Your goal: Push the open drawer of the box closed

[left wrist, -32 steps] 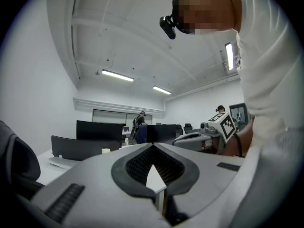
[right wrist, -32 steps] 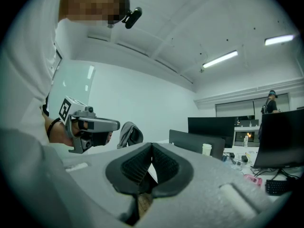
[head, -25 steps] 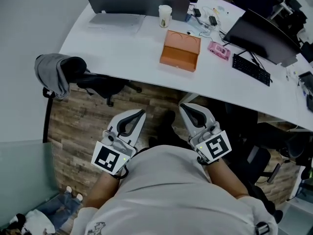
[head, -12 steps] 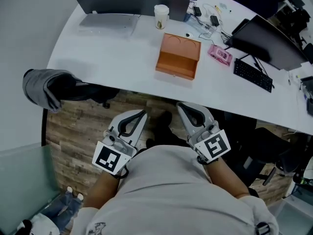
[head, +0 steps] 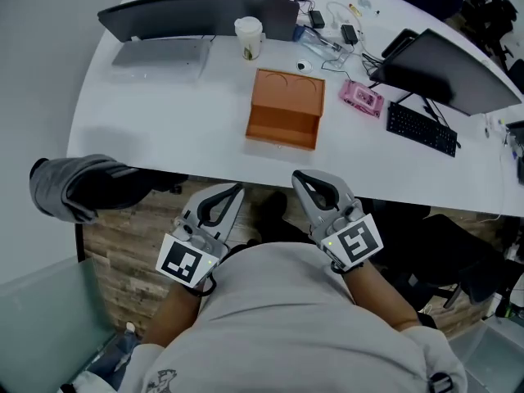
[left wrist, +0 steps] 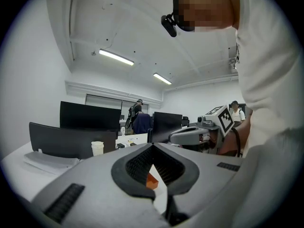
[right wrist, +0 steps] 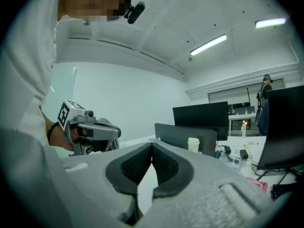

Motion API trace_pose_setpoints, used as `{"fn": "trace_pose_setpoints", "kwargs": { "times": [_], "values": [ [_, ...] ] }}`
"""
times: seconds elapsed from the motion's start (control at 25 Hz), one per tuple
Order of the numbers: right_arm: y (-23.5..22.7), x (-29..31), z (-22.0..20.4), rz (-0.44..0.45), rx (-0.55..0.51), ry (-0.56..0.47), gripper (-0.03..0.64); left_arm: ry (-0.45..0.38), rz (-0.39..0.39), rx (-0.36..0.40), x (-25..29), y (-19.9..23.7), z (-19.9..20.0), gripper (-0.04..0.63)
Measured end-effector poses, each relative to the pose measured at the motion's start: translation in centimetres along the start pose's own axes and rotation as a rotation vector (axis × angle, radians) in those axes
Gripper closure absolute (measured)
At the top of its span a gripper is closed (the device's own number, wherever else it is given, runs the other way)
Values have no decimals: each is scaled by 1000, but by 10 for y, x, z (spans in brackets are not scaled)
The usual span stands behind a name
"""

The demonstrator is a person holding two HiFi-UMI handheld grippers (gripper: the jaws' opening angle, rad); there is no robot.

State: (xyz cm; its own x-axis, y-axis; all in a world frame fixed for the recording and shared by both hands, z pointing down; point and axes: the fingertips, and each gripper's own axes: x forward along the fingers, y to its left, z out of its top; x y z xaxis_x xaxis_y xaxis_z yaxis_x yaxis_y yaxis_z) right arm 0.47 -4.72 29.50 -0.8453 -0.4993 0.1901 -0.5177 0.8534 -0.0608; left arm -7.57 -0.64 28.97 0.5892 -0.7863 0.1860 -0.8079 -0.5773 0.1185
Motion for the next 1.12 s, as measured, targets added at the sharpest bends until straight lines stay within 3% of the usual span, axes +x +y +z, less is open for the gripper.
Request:
{"fn": "trace_pose_setpoints", "kwargs": {
  "times": [0.44, 1.12],
  "values": [
    [-62, 7, -3, -73, 45, -16, 614, 39, -88, 49, 65, 10, 9, 597],
    [-95, 52, -68, -250, 206, 114, 584, 91, -276, 44, 106, 67, -12, 597]
  ]
}}
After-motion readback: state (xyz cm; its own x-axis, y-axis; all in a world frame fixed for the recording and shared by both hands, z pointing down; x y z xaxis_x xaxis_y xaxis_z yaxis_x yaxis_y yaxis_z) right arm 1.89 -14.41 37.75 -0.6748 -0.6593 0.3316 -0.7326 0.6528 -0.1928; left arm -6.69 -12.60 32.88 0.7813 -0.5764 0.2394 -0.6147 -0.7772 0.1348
